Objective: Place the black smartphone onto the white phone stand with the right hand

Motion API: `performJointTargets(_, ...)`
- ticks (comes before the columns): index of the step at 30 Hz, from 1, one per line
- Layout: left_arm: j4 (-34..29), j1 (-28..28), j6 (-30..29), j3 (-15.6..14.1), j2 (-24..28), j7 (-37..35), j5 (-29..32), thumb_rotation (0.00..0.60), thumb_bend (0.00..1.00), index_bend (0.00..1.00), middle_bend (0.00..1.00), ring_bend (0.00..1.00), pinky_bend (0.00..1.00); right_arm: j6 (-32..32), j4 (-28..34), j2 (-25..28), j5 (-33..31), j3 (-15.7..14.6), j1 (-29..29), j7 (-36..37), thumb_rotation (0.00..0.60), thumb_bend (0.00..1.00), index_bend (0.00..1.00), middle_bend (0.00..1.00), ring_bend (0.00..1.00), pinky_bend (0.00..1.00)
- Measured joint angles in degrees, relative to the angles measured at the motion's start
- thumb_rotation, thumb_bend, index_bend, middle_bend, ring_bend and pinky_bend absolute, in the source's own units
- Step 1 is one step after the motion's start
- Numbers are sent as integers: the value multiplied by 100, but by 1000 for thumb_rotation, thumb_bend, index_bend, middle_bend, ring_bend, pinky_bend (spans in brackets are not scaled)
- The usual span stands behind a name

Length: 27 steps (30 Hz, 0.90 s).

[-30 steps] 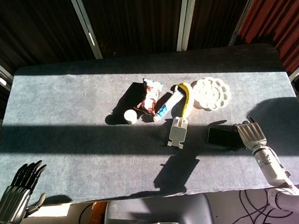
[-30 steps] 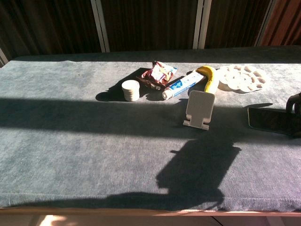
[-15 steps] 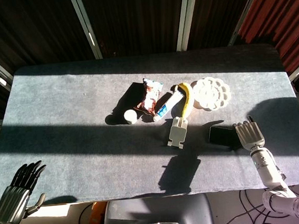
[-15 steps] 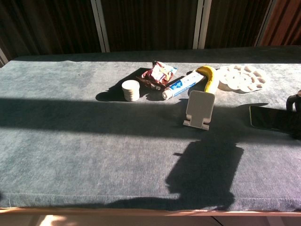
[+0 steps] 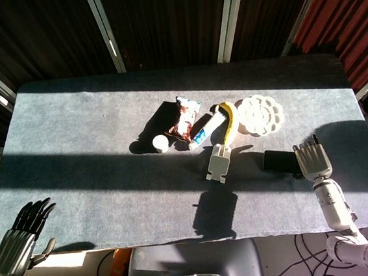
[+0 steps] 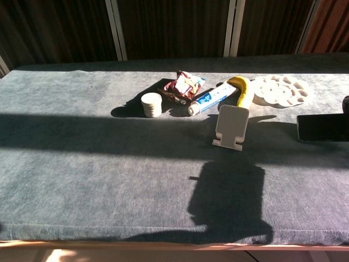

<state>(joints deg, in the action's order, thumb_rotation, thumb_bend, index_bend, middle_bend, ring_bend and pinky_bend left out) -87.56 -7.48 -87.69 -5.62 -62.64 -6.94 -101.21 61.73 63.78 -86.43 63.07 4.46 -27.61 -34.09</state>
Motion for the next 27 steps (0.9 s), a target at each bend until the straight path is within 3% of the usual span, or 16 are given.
performJointTargets(10, 2, -47, 68, -42, 15, -53, -65, 600, 401, 0, 0, 0, 0, 475, 87, 189, 334, -33, 18, -701, 600, 318, 940, 649, 427, 270)
performJointTargets(20, 28, -98, 86, -125, 53, -197, -230, 600, 401, 0, 0, 0, 0, 973, 265, 419, 736, -103, -15, -1950, 600, 318, 944, 651, 428, 284)
performJointTargets(27, 75, -118, 55, -153, 75, -316, -266, 600, 402, 0, 0, 0, 0, 966, 313, 429, 845, -96, -58, -2179, 600, 318, 947, 651, 428, 284)
